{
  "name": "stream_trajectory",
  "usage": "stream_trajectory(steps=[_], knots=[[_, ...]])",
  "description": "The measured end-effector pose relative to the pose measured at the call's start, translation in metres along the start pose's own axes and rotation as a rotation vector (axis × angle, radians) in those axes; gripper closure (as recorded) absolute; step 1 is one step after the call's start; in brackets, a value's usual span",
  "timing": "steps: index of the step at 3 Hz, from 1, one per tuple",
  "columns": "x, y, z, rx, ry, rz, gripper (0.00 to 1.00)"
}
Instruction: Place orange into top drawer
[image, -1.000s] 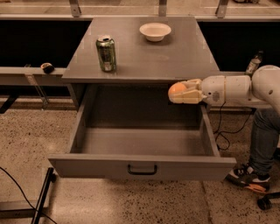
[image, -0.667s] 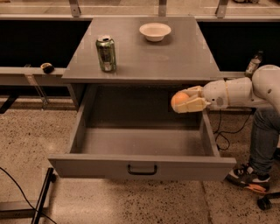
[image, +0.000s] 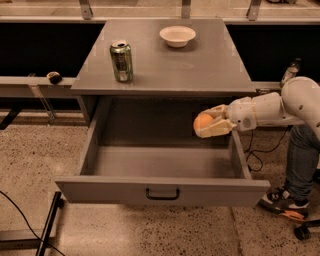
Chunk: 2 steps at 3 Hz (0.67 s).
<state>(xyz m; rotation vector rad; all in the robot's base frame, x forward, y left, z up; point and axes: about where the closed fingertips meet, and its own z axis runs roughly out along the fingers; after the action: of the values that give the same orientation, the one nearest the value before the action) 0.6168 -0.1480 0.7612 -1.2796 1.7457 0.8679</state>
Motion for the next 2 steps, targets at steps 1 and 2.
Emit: stream_trajectory(steps=[1, 2], knots=[[0.029, 0.008, 0.022, 0.049, 0.112, -0.148, 1.00], [0.068, 0.013, 0.054, 0.028, 0.219, -0.248, 1.00]])
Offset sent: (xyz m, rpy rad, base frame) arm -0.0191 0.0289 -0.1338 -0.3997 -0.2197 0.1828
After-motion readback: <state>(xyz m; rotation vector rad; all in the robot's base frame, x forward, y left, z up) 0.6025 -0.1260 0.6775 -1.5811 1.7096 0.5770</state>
